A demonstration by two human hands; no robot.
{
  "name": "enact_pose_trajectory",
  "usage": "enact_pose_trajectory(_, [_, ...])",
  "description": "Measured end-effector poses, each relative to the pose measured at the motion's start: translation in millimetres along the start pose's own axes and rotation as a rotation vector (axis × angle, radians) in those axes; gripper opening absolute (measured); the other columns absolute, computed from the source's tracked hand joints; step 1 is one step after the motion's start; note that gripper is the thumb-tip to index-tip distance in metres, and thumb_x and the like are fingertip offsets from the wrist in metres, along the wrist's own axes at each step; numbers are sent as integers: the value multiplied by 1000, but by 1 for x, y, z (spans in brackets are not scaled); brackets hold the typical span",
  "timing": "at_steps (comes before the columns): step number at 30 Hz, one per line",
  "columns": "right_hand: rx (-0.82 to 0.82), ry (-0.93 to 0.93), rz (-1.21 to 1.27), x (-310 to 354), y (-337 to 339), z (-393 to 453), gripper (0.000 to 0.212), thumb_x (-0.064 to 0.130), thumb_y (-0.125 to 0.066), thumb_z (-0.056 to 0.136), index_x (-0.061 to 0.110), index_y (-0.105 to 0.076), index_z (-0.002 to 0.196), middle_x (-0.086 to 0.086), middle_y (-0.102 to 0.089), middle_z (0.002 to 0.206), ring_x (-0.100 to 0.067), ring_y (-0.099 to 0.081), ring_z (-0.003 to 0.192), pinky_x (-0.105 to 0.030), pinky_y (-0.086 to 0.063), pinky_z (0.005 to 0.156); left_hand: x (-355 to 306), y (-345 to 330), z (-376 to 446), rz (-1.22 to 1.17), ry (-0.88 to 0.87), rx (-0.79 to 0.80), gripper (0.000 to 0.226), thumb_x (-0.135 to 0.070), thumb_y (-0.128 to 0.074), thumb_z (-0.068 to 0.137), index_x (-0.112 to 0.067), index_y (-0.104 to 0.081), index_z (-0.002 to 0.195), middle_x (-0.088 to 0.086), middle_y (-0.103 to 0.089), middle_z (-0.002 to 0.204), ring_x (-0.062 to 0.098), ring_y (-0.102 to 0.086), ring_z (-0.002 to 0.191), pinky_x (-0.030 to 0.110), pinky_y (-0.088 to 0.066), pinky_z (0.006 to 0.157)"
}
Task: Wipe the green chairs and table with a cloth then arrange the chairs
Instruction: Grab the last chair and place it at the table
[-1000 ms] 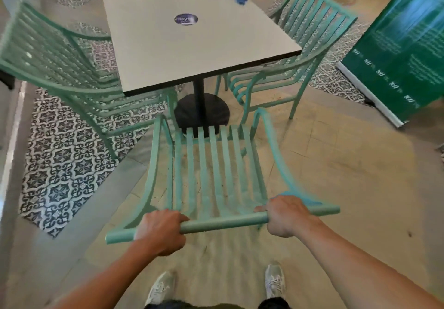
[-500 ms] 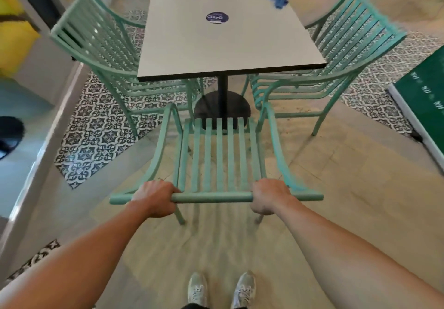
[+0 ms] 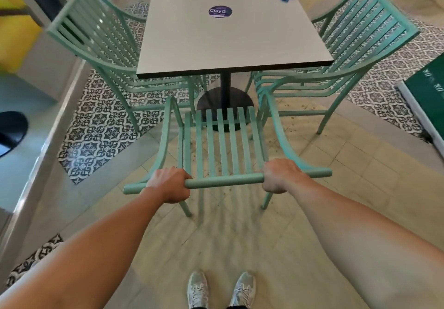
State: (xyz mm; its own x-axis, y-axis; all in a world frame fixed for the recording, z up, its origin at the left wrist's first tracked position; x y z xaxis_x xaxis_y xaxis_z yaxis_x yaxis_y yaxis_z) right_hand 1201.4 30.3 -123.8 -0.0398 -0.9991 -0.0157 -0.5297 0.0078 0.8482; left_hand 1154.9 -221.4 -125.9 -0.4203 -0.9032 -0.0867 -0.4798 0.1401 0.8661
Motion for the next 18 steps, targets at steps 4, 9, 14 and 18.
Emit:
enact_pose_trajectory(4, [-18,-1,-4,-7,10,11,20,30,-57,80,25,-58,100,4,-56,84,-18,-55,81,-32,-43,69,-2,8,10,-6,6,-15,29,-26,-54,76,-35,-69,99,-7,-60,80,14,-57,76,26,-40,62])
enact_pose_trajectory(9, [-44,1,-21,-10,25,30,18,31,-58,81,24,-56,98,3,-56,86,-18,-55,83,-33,-42,71,2,20,28,-33,12,-15,27,-23,-54,76,-33,-69,97,-6,-62,81,14,-58,78,27,-44,64])
enact_pose_trajectory(14, [-29,13,-15,-13,31,48,15,31,-59,82,24,-57,96,3,-55,83,-17,-54,81,-33,-43,70,9,29,44,-52,10,-16,30,-24,-55,77,-34,-69,102,-6,-61,81,14,-58,79,27,-47,67])
enact_pose_trajectory(18, [-49,19,-43,-15,38,61,15,31,-58,82,27,-61,96,5,-57,81,-13,-54,76,-32,-45,69,11,37,55,-42,5,-21,33,-24,-55,75,-35,-68,104,-6,-61,82,17,-58,79,28,-44,66])
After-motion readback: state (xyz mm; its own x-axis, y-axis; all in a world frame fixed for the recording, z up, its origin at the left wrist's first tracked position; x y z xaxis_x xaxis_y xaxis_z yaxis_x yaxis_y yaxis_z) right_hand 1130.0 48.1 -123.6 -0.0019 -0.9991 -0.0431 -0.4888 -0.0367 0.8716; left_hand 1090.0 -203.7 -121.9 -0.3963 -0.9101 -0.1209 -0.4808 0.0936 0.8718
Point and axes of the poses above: each hand's wrist, its own z-axis towards the middle knuckle, its own y-axis out of the back of the hand, x = y × z, the point moved 8 cm from there along z, towards the middle knuckle
